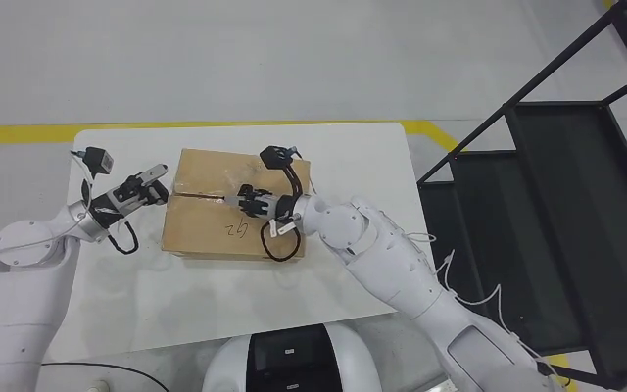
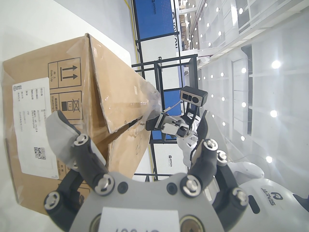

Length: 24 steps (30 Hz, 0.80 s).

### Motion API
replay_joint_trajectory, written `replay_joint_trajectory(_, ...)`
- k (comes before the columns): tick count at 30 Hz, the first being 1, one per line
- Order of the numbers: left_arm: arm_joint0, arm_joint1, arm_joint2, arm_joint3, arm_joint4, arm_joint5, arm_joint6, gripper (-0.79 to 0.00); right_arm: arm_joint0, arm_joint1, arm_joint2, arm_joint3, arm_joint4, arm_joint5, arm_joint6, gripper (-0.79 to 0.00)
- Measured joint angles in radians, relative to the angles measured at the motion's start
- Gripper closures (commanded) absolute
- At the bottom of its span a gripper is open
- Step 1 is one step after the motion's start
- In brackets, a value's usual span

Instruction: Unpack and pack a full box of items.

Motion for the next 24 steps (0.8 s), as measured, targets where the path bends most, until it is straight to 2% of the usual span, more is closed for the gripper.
replay_joint_trajectory(11, -0.016, -0.006, 0.017, 0.019, -0.004, -0.006, -0.003, -0.785, -0.08, 0.029, 0.1, -0.126, 0.039, -0.035, 0.073, -0.785)
replay_joint_trajectory(16, -0.019, -0.007, 0.018, 0.019, -0.004, -0.006, 0.0, -0.785, -0.139, 0.054, 0.186, -0.176, -0.007, -0.004, 0.1, -0.785)
replay_joint_trajectory(20, -0.024, -0.008, 0.024, 0.017, -0.001, -0.003, 0.001, -0.785, -0.161, 0.063, 0.22, -0.165, -0.037, 0.026, 0.086, -0.785)
replay_joint_trajectory(24, -0.031, -0.01, 0.031, 0.019, 0.0, -0.002, -0.001, -0.785, -0.14, 0.059, 0.192, -0.12, -0.053, 0.039, 0.071, -0.785)
